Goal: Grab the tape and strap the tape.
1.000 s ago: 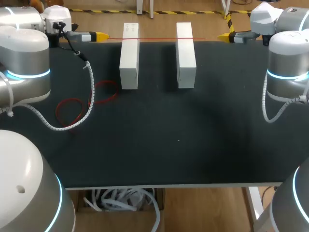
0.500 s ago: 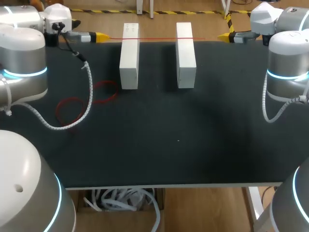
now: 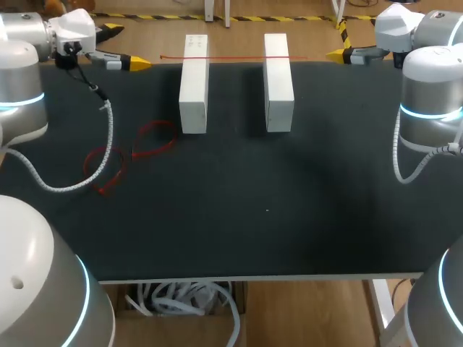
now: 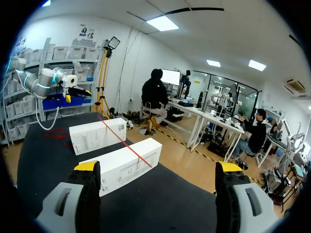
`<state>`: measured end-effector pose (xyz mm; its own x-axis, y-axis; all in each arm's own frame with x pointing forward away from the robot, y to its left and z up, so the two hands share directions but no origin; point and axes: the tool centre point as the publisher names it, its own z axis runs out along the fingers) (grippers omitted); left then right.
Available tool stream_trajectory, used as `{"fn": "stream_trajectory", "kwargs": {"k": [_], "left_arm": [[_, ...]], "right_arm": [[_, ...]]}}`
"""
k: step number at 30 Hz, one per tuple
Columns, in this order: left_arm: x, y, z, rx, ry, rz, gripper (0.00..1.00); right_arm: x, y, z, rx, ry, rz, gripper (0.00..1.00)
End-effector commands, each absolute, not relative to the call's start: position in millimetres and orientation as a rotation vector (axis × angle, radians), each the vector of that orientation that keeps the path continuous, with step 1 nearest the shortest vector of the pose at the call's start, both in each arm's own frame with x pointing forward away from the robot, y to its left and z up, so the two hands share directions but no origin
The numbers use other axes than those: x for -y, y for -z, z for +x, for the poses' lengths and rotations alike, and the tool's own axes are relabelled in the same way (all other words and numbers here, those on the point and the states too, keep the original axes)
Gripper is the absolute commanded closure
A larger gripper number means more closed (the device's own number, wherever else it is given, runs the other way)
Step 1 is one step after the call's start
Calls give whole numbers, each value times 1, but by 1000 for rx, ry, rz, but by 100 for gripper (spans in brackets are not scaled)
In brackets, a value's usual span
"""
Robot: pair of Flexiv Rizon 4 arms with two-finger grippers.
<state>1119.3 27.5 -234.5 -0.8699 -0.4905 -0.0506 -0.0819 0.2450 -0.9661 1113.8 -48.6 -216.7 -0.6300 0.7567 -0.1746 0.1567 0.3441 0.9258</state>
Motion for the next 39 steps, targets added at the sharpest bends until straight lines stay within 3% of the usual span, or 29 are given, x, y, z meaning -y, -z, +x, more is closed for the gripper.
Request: {"fn": "stream_trajectory", "kwargs": {"k": [1,2,3,4,8,11,15,24,28,39], "left_arm": [[-21,245,1136,-2248,1719,-457,57],[-19,247,1138,-2258,1722,-440,57],[-18,249,1138,-2261,1743,-424,68],[-17,250,1139,-2265,1749,-413,85],[-12,257,1145,-2286,1779,-366,76],[-9,262,1150,-2299,1804,-342,80],[-5,266,1155,-2321,1831,-280,67],[0,273,1164,-2329,1875,-202,70],[-1,277,1170,-2313,1908,-197,57],[-10,295,1185,-2344,1942,-134,58]], "right_arm": [[49,216,1114,-2011,-1289,794,0],[49,216,1114,-2011,-1289,794,0],[49,216,1114,-2011,-1289,794,0],[49,216,1114,-2011,-1289,794,0],[49,216,1114,-2011,-1289,794,0],[49,216,1114,-2011,-1289,794,0],[49,216,1114,-2011,-1289,794,0],[49,216,1114,-2011,-1289,794,0],[49,216,1114,-2011,-1289,794,0],[49,216,1114,-2011,-1289,794,0]]}}
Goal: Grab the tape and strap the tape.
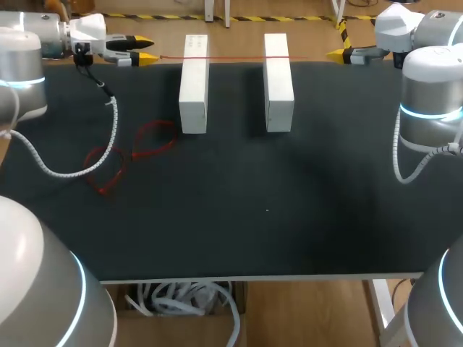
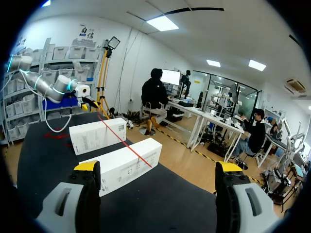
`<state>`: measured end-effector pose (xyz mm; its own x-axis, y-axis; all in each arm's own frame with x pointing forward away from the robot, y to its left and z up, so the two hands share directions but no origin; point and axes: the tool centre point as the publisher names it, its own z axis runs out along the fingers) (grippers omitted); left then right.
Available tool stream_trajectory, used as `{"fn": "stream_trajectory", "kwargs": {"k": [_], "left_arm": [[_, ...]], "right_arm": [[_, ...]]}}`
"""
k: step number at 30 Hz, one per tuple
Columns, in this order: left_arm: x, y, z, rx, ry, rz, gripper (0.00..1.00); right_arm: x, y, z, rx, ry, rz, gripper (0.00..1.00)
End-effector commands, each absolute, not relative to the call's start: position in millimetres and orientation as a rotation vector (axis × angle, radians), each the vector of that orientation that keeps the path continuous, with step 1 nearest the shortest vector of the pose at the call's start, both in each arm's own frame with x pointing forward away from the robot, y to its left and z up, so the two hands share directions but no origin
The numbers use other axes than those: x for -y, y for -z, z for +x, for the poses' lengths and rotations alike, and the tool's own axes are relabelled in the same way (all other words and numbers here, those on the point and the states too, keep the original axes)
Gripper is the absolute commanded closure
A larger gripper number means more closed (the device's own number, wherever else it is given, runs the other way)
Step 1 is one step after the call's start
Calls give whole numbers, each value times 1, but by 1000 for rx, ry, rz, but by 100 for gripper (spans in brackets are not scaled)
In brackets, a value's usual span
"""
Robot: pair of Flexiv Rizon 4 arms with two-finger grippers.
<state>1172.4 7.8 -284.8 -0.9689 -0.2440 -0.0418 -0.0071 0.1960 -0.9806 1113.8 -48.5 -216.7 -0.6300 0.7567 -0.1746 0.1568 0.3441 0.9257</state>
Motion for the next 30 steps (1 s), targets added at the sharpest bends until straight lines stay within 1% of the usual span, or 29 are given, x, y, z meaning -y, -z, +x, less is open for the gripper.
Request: {"fn": "stream_trajectory", "kwargs": {"k": [1,4,9,13,21,22,23,24,27,30], "left_arm": [[-11,297,1187,-2358,1934,-131,58],[-14,303,1190,-2364,1946,-131,60],[-11,315,1191,-2424,1936,-96,59],[-8,323,1194,-2441,1963,-90,63],[-9,323,1206,-2433,1997,-58,64],[-9,322,1208,-2433,1997,-56,72],[-10,322,1210,-2436,1992,-55,78],[-9,321,1211,-2436,1989,-41,78],[-8,317,1213,-2428,1996,-17,71],[-4,315,1213,-2423,2003,3,67]], "right_arm": [[49,216,1114,-2011,-1289,794,0],[49,216,1114,-2011,-1289,794,0],[49,216,1114,-2011,-1289,794,0],[49,216,1114,-2011,-1289,794,0],[49,216,1114,-2011,-1289,794,0],[49,216,1114,-2011,-1289,794,0],[49,216,1114,-2011,-1289,794,0],[49,216,1114,-2011,-1289,794,0],[49,216,1114,-2011,-1289,794,0],[49,216,1114,-2011,-1289,794,0]]}}
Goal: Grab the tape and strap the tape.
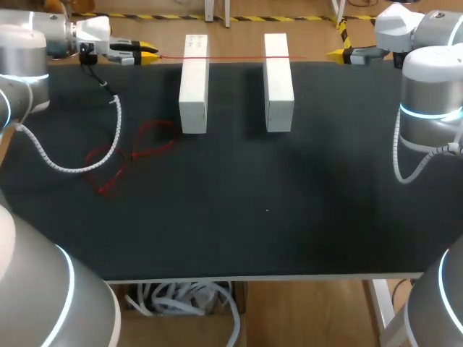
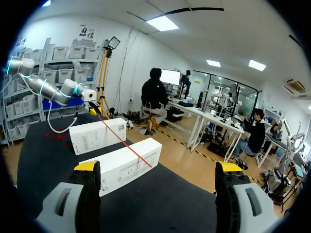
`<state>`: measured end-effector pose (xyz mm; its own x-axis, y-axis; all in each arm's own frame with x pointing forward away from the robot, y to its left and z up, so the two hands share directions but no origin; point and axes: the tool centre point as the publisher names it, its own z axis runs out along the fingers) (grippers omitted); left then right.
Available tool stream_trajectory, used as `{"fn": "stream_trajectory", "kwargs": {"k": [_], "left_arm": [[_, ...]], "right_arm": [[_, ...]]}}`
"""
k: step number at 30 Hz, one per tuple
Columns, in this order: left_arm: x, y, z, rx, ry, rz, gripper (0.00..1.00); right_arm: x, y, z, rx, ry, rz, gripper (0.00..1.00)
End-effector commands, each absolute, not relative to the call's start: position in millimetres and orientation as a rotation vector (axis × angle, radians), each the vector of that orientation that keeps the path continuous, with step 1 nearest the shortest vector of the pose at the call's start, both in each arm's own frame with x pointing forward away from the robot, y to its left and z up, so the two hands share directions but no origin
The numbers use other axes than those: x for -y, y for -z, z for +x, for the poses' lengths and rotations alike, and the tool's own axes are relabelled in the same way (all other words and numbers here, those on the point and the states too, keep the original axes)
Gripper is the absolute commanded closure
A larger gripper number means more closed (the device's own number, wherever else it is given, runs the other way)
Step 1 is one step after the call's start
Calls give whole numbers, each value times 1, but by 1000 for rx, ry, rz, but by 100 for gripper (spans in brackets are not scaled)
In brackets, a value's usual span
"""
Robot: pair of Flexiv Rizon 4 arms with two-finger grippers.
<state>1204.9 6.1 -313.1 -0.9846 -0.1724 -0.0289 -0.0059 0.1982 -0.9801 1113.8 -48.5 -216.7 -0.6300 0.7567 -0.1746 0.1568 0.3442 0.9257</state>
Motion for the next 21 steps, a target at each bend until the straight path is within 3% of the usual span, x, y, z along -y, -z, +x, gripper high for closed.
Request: {"fn": "stream_trajectory", "kwargs": {"k": [1,21], "left_arm": [[-3,314,1213,-2422,2004,6,66],[15,318,1207,-2419,2007,37,65]], "right_arm": [[49,216,1114,-2011,-1289,794,0],[49,216,1114,-2011,-1289,794,0]]}}
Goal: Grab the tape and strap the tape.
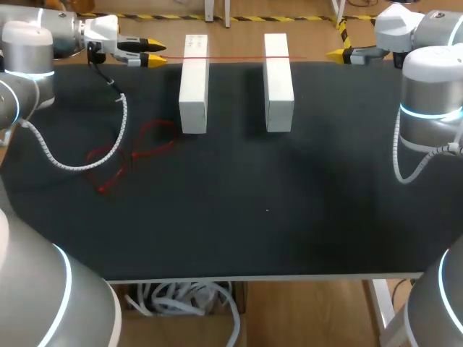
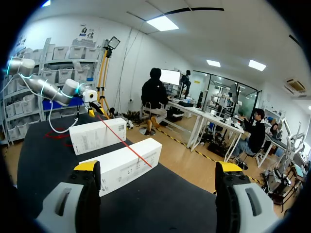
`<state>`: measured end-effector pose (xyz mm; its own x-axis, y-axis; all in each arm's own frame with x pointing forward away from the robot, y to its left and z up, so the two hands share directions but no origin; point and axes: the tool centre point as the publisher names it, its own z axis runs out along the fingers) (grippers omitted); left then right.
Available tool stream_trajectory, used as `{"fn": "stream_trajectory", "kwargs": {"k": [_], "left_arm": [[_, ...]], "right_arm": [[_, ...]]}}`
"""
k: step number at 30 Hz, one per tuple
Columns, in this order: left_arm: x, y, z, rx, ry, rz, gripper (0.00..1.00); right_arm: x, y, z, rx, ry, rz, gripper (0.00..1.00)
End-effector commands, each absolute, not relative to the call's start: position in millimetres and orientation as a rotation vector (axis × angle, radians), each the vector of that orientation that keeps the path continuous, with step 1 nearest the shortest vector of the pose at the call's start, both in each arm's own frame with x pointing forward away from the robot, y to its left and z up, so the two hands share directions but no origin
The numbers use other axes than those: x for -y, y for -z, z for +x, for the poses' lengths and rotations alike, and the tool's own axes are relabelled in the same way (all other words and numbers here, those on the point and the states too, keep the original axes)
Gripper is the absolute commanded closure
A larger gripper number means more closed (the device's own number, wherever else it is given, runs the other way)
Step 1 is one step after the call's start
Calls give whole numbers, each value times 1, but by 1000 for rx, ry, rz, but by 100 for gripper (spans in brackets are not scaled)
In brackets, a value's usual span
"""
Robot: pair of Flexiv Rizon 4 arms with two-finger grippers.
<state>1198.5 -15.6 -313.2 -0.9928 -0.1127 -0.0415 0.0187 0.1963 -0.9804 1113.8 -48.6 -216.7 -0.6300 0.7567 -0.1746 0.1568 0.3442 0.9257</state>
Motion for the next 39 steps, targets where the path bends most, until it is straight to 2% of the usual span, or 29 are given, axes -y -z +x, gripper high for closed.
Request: {"fn": "stream_trajectory", "kwargs": {"k": [1,15,20,28,33,34,39], "left_arm": [[15,318,1208,-2404,2034,20,67],[10,321,1203,-2389,2063,13,68],[8,320,1204,-2385,2061,15,75],[8,324,1206,-2401,2058,13,72],[10,324,1207,-2397,2068,14,77],[10,325,1207,-2395,2069,13,82],[11,327,1206,-2399,2075,6,85]], "right_arm": [[49,216,1114,-2011,-1289,794,0],[49,216,1114,-2011,-1289,794,0],[49,216,1114,-2011,-1289,794,0],[49,216,1114,-2011,-1289,794,0],[49,216,1114,-2011,-1289,794,0],[49,216,1114,-2011,-1289,794,0],[49,216,1114,-2011,-1289,794,0]]}}
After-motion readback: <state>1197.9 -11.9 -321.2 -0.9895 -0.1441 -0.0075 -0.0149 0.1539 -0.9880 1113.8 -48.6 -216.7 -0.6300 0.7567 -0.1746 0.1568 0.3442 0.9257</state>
